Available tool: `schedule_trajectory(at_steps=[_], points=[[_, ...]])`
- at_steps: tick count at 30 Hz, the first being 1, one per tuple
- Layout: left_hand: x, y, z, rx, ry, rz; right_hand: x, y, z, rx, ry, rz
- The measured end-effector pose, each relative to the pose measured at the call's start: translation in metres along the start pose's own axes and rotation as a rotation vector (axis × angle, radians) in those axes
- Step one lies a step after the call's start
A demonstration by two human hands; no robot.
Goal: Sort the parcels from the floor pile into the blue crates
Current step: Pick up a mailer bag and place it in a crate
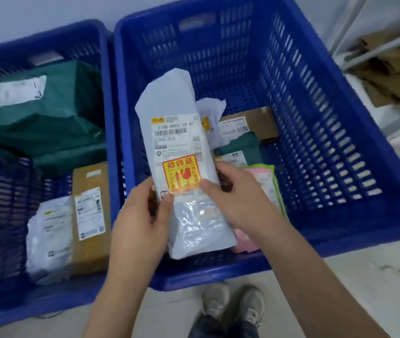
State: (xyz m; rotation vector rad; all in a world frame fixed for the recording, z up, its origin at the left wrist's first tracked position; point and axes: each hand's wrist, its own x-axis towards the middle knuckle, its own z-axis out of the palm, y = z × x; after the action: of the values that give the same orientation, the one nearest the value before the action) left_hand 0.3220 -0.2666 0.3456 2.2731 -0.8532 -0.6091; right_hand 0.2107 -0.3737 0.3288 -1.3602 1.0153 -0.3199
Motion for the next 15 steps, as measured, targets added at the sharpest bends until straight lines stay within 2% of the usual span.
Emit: schedule_trajectory(at_steps=[4, 7, 10, 13, 15], points=[[-0.005, -0.018, 0.004, 0.353, 0.110, 0.057, 0.002, 0.018, 0.038, -0.030, 0.048, 0.047], [-0.004, -0.015, 0.013, 0.537, 0.071, -0.017, 0.002, 0.021, 0.043, -0.085, 0.058, 0.059], [-0.002, -0.008, 0.012, 0.570, 0.008, -0.078, 0.000, 0.019, 0.042, -0.172, 0.059, 0.100], [-0.005, -0.010, 0.006, 0.672, 0.002, -0.048, -0.005, 0.016, 0.046, -0.298, 0.052, 0.125], [-0.005, -0.013, 0.001, 0.638, -0.027, -0.072, -0.006, 0.013, 0.049, -0.377, 0.046, 0.125]])
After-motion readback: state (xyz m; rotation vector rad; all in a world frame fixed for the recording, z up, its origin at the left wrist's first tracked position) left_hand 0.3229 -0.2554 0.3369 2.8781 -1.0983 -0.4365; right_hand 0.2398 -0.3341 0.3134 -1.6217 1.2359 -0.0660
